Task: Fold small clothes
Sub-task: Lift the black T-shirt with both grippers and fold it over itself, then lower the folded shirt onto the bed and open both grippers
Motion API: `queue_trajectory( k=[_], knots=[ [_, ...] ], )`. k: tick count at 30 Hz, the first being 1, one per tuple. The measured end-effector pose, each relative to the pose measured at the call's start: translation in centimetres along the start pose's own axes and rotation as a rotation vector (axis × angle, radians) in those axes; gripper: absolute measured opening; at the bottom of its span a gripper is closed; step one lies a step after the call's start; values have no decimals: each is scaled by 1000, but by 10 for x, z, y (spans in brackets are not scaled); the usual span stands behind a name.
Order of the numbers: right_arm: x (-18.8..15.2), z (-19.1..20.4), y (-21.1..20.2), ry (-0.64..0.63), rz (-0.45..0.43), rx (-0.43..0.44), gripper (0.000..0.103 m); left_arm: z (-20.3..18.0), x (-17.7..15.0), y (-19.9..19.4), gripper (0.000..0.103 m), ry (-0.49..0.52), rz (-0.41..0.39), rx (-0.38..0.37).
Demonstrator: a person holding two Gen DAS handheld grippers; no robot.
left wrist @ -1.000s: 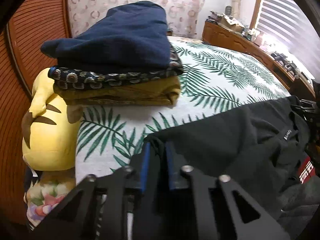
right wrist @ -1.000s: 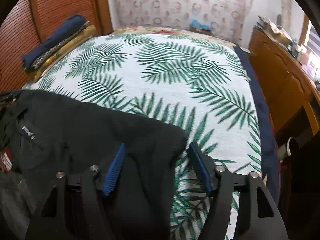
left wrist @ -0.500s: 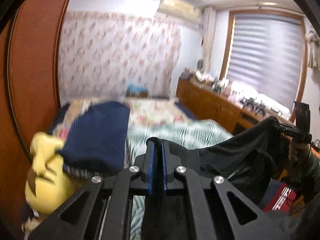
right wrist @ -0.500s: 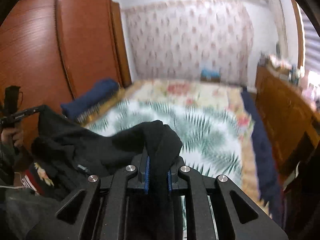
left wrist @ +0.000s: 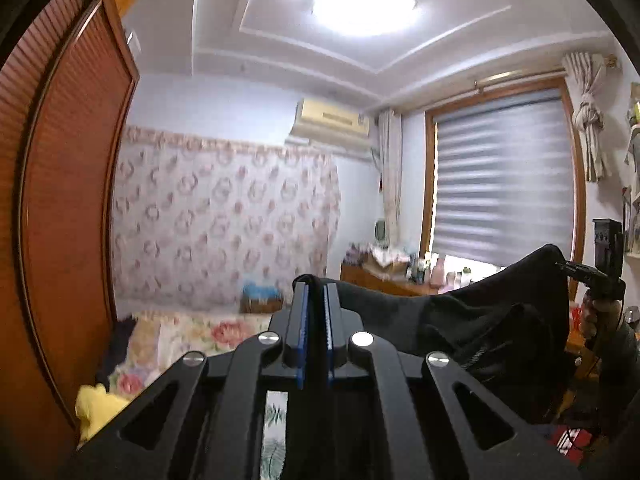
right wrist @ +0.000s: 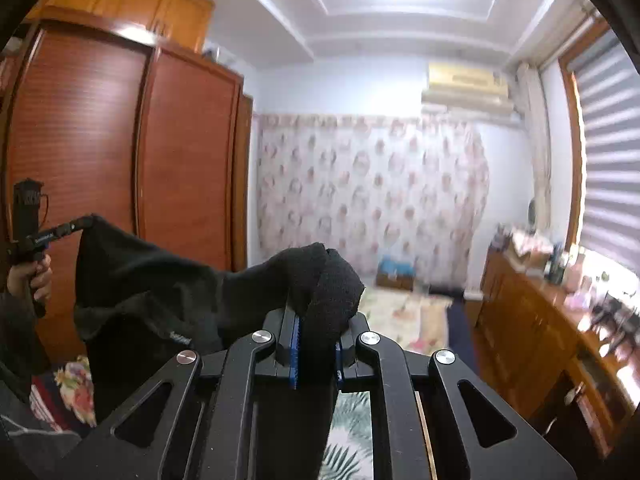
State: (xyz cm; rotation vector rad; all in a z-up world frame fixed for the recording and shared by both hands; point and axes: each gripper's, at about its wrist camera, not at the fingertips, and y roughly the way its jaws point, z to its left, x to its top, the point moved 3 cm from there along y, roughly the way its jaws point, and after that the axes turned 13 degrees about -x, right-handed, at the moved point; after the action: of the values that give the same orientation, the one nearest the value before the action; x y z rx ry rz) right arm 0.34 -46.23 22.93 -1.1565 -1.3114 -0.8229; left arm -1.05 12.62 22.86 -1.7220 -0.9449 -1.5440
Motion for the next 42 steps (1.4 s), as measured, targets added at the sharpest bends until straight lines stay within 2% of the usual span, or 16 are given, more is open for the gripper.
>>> queue_trajectory(
  k=[5, 9, 14, 18, 22, 28, 32, 37, 40, 42],
  knots=[
    [54, -16, -36, -1, -107, -42, 10, 4, 35, -6, 3, 32, -51, 16],
    [76, -26, -39, -16, -127, -80, 10, 17, 34, 18, 3, 24, -20, 30],
    [58, -38, -2, -14, -56, -90, 10, 31, 5, 50, 3, -2, 25, 41],
    [36, -38, 9, -4, -25, -76, 10, 26, -6, 53, 3, -3, 38, 35],
    [32, -38, 2, -12, -15, -72, 10, 13, 5, 43, 3, 16, 14, 23],
    [48, -40, -23, -20, -58, -74, 10, -1, 26, 21, 3, 52, -25, 13],
    [59, -42, -33, -29, -85, -80, 10, 3, 31, 28, 3, 56, -19, 27],
    [59, -50, -9, -36, -64, -109, 10, 25, 10, 67, 3, 40, 58, 67],
    [43, -59, 36, -44, 9, -130, 10, 53, -26, 113, 4, -2, 147, 84],
    [17, -67, 86, -44, 94, -144, 10, 80, -64, 154, 5, -24, 222, 113]
  ],
)
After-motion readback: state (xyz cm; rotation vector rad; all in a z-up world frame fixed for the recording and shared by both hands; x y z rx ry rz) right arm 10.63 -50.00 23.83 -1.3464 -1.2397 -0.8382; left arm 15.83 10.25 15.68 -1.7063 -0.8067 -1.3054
